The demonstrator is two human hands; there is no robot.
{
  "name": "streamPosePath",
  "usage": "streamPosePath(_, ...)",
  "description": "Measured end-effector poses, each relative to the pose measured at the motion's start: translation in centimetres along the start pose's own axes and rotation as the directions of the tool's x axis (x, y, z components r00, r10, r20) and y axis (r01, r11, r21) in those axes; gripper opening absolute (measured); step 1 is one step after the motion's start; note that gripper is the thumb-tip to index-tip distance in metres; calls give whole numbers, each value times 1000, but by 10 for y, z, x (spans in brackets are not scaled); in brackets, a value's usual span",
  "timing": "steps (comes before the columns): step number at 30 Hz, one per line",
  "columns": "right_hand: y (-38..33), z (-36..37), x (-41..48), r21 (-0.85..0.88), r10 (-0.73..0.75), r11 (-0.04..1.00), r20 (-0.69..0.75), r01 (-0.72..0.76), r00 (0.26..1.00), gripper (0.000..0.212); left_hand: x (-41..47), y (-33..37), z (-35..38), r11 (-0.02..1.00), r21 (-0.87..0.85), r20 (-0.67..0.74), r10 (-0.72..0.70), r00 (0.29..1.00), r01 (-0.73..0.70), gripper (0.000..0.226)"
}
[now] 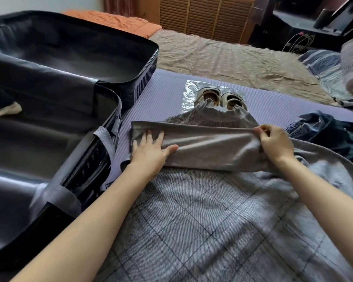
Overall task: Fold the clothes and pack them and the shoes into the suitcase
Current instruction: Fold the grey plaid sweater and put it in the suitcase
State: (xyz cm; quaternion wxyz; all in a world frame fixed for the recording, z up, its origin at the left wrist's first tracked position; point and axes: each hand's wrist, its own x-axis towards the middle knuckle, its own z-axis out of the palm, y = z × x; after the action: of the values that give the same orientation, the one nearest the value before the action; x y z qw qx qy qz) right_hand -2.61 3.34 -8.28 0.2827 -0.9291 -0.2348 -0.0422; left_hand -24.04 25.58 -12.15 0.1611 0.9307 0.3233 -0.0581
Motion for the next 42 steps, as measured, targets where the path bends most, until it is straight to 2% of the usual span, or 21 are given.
streamPosePath(3,-2,-4,5,-273,2,962,102,26,995,29,9,-3,3,1000,-4,-9,-17,1000,17,82)
streamPosePath(4,0,0,5,-346,5,938,111,34,994,29,11,-4,5,1000,11,-18,-28,999,28,84)
streamPosePath(6,8,8,4,-388,-37,920,56,55,998,29,13,-3,6,997,60,-20,-52,998,53,88)
streamPosePath(9,17,17,-6,-341,-89,938,-56,65,994,36,11,1,3,999,-9,-62,-50,997,49,85)
streamPosePath(12,17,20,-31,-259,-186,954,-110,153,976,38,11,-4,2,962,-270,-328,-127,936,36,56)
streamPosePath(14,15,24,-54,-190,-302,938,-36,290,953,38,16,-13,-1,927,-352,-359,-262,896,130,48)
streamPosePath(16,17,30,-74,-163,-370,913,60,374,927,39,27,-17,-6,858,-451,-289,-401,869,246,53)
streamPosePath(19,22,33,-87,-96,-320,937,153,336,935,49,45,-11,-10,822,-493,-261,-452,853,285,59)
streamPosePath(23,24,30,-84,-45,-268,960,141,277,953,39,63,-10,-15,833,-493,-432,-486,760,252,46)
streamPosePath(26,23,25,-82,-11,-234,971,144,238,962,35,69,-13,-28,863,-492,-568,-416,710,112,45)
streamPosePath(29,28,26,-82,-53,-232,968,183,246,955,34,81,-20,-44,944,-329,-689,-237,685,-5,47)
streamPosePath(32,31,27,-85,-50,-242,965,204,257,949,36,88,-24,-44,993,-119,-650,-93,754,19,49)
streamPosePath(35,30,26,-85,-14,-242,968,209,251,947,37,90,-29,-19,994,31,-548,-71,833,105,53)
streamPosePath(38,30,22,-82,6,-251,967,180,254,951,41,83,-30,-12,993,-14,-584,-102,805,115,54)
streamPosePath(40,30,21,-79,-25,-239,969,164,246,957,45,69,-15,-15,999,-9,-607,-35,794,37,54)
streamPosePath(42,33,21,-76,-82,-181,976,202,201,963,49,51,6,-5,997,63,-553,79,829,-53,56)
